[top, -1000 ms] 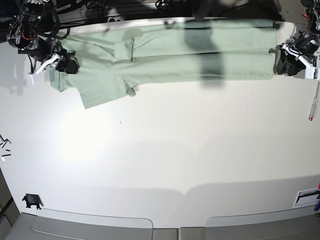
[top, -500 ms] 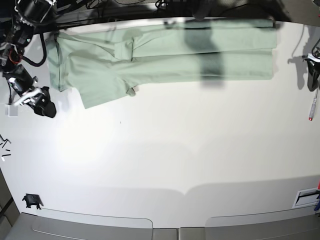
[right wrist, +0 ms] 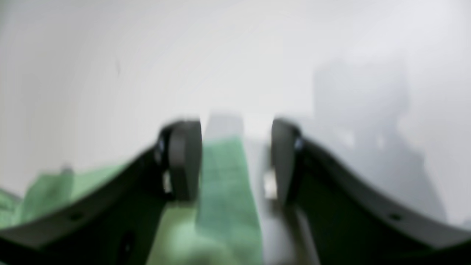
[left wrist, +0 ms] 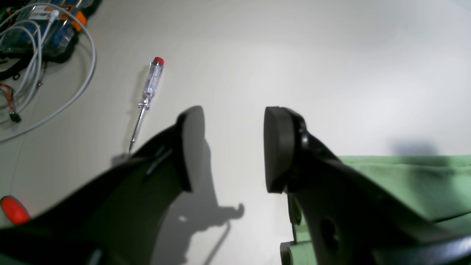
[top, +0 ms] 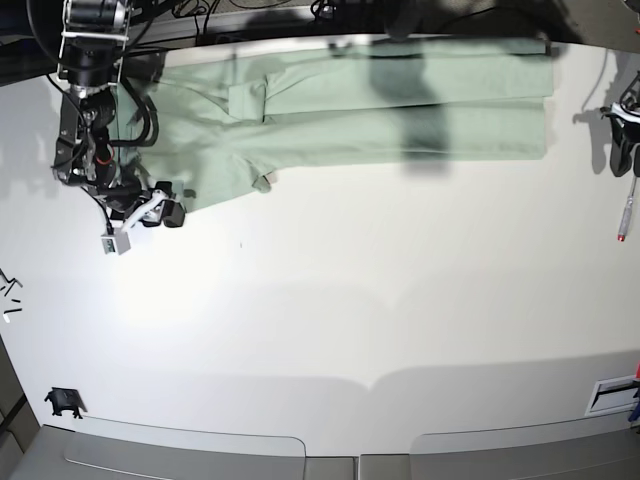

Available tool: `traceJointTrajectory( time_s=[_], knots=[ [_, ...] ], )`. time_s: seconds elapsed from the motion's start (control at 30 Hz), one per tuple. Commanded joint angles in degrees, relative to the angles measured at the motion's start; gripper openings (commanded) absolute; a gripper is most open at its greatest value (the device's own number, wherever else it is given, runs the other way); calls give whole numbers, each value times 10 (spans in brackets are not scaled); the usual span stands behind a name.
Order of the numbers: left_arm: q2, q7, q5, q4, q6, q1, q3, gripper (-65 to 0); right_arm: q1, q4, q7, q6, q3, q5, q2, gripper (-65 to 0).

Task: Fold the T-shirt properly
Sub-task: 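Press and tidy the collar end of the folded strip with the right gripper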

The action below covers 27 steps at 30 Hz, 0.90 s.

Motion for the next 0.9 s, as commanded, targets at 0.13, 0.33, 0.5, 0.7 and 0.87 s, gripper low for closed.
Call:
traceJointTrajectory(
  time_s=[0.13, 0.33, 0.5, 0.7, 0.87],
  knots=[
    [-11, -13, -10, 9, 0, 2, -4, -409, 6, -2, -66, 1, -5, 26, -7, -622],
    [-11, 4, -10, 9, 1, 4, -4, -409, 3, 21, -134, 42, 37, 145, -7, -650],
    [-11, 3, -10, 9, 1, 18, -4, -409, -23, 82, -218, 72, 106, 249, -7, -650],
    [-7, 4, -12, 8, 1, 21, -4, -409, -112, 194, -268, 72, 164, 317, -22, -650],
    [2, 0, -11, 9, 1, 21, -4, -409, -209, 291, -296, 72, 169, 361, -39, -650]
  ],
)
